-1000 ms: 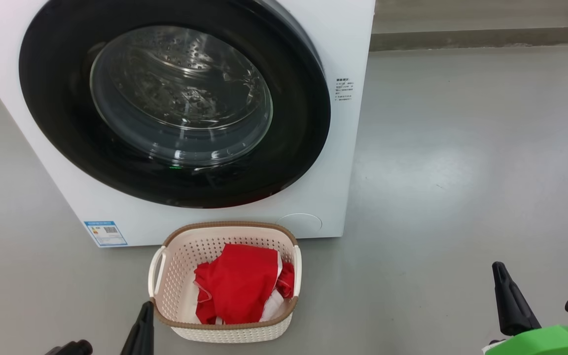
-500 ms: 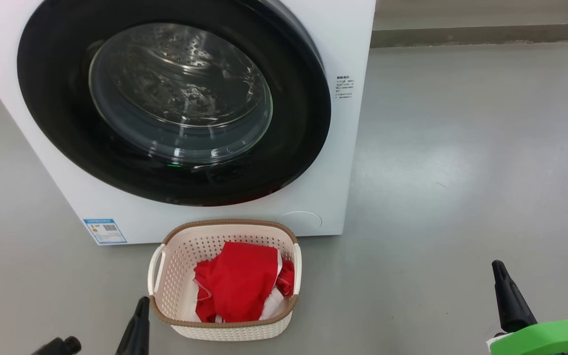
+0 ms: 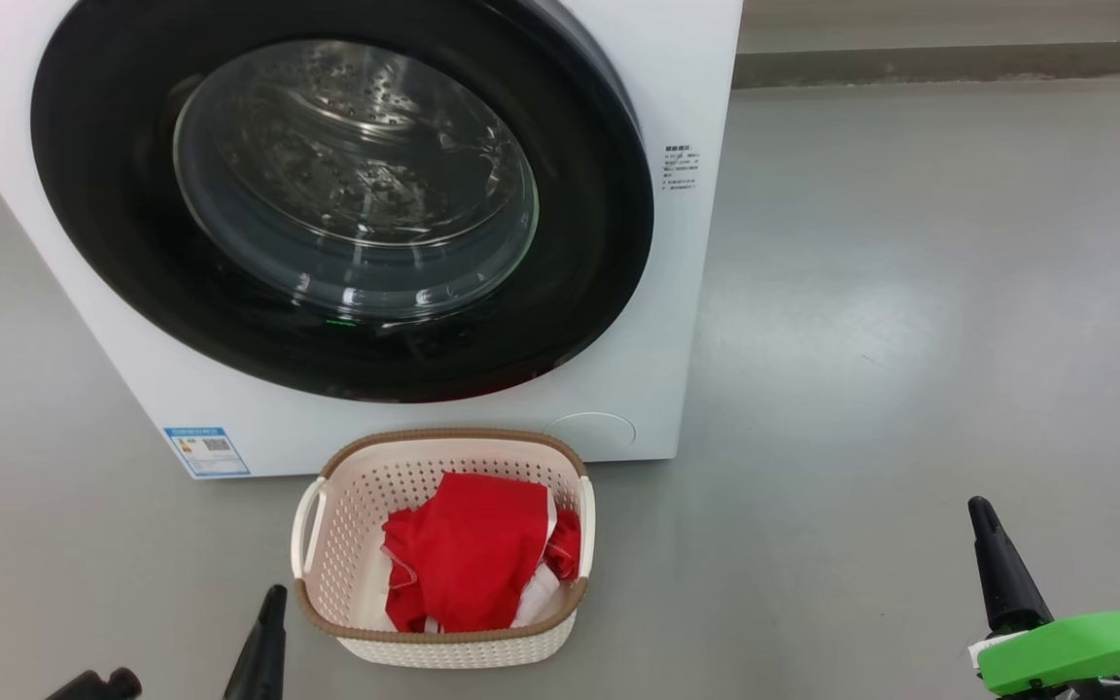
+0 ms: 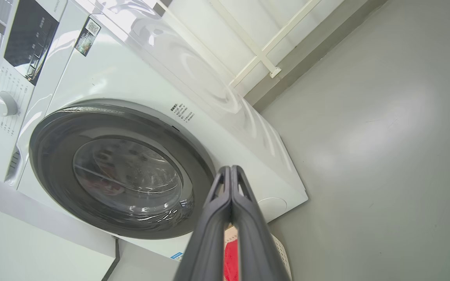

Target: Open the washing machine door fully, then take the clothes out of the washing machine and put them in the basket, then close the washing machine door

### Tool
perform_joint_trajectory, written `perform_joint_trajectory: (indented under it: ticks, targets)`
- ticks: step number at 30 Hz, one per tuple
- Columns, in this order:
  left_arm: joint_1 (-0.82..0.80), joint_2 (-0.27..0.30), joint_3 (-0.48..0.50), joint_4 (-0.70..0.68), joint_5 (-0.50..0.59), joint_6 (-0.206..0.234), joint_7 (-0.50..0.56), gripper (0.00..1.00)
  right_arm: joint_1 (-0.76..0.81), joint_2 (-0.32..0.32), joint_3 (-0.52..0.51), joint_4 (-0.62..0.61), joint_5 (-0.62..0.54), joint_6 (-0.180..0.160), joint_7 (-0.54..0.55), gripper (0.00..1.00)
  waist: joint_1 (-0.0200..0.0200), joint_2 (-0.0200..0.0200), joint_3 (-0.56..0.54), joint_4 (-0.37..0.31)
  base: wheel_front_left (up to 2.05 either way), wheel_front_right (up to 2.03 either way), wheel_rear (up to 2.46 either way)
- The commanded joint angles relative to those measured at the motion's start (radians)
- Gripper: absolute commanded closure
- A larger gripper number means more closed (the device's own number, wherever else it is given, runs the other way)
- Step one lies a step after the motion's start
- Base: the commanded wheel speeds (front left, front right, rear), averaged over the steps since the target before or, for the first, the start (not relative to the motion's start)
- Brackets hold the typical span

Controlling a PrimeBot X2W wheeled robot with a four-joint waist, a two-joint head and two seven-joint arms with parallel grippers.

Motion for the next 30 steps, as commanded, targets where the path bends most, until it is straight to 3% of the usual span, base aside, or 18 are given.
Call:
perform_joint_trajectory:
  ticks: [1, 30]
  targets:
    - [-0.056, 0.005, 0.027, -0.019, -0.024, -0.012, 0.005, 1.00, -0.051, -0.016, 0.005, -0.022, 0.028, 0.001, 0.005, 1.00, -0.0001, 0.0000, 0.000, 0.000, 0.00, 0.00, 0.00]
    - [-0.092, 0.007, 0.074, -0.006, -0.349, -0.032, 0.087, 1.00, -0.101, -0.020, 0.004, 0.005, 0.360, 0.000, 0.091, 1.00, -0.0001, 0.0000, 0.015, 0.001, 0.00, 0.00, 0.00]
